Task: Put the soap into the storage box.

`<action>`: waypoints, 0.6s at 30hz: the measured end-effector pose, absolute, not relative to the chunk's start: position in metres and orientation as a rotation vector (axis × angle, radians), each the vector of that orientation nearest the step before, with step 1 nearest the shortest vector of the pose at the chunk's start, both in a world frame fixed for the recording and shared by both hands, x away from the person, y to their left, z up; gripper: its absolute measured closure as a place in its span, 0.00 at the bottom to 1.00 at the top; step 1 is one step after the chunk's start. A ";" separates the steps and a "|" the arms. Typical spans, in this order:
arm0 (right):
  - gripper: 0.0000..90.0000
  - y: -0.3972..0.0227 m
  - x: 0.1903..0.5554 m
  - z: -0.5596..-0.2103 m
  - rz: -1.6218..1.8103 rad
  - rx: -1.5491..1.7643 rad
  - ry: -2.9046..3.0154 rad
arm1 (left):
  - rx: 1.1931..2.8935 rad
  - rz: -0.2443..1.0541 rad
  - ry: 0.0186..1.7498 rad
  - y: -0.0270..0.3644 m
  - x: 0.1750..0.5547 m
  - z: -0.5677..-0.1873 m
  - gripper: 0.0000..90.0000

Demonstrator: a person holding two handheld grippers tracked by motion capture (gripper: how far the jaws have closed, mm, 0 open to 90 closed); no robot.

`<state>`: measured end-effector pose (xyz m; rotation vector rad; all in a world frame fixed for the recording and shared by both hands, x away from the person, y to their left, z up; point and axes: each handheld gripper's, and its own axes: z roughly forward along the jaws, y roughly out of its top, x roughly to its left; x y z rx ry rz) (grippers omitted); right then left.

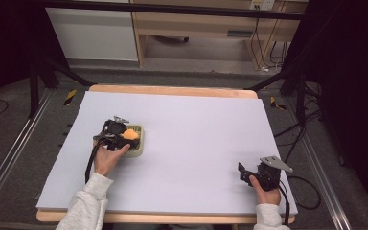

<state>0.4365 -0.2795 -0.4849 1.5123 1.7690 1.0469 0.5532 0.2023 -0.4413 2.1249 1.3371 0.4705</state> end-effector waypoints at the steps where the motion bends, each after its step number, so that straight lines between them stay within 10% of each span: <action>1: 0.07 -0.280 0.436 -0.485 1.047 1.512 1.769 | 2.125 0.470 1.337 0.202 0.553 -0.442 0.29; 18: 0.07 -0.279 0.437 -0.485 1.044 1.512 1.770 | 2.134 0.482 1.333 0.198 0.554 -0.445 0.29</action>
